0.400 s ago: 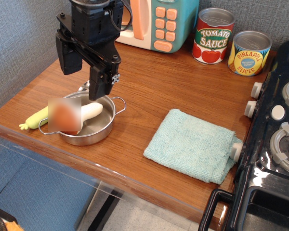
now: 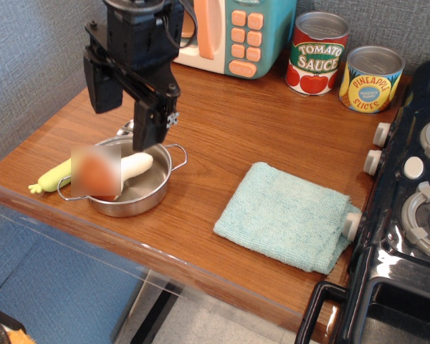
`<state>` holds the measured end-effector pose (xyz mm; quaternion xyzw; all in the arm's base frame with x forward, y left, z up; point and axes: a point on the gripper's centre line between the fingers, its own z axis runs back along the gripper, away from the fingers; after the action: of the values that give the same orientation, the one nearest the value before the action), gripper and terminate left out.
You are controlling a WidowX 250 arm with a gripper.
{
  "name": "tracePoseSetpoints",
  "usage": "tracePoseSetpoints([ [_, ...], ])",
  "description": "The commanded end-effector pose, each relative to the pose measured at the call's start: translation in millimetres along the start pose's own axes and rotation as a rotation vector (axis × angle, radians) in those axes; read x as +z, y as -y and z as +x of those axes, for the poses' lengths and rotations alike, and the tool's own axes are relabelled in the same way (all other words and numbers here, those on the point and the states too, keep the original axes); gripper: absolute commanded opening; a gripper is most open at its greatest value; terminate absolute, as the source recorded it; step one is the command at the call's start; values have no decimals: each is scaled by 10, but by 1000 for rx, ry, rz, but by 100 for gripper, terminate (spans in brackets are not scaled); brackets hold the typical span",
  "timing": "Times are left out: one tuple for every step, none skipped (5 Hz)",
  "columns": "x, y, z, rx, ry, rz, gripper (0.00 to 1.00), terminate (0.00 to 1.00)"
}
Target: Move the blue cloth near the table's edge towards the metal cans.
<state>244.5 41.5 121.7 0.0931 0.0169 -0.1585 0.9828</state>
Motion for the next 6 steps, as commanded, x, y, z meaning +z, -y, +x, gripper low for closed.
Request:
tracePoseSetpoints([
  [-90,526,388,19,43,-14,100,0],
  [-290,840,599,58,39,-34,100,0],
  [-437,1073,735,183,49,27,100,0],
  [-520,1180,818,290,93,55,100,0],
  [-542,1241,912,323,134,42,100,0],
  [-483,1212,981,332,165,40,100,0],
])
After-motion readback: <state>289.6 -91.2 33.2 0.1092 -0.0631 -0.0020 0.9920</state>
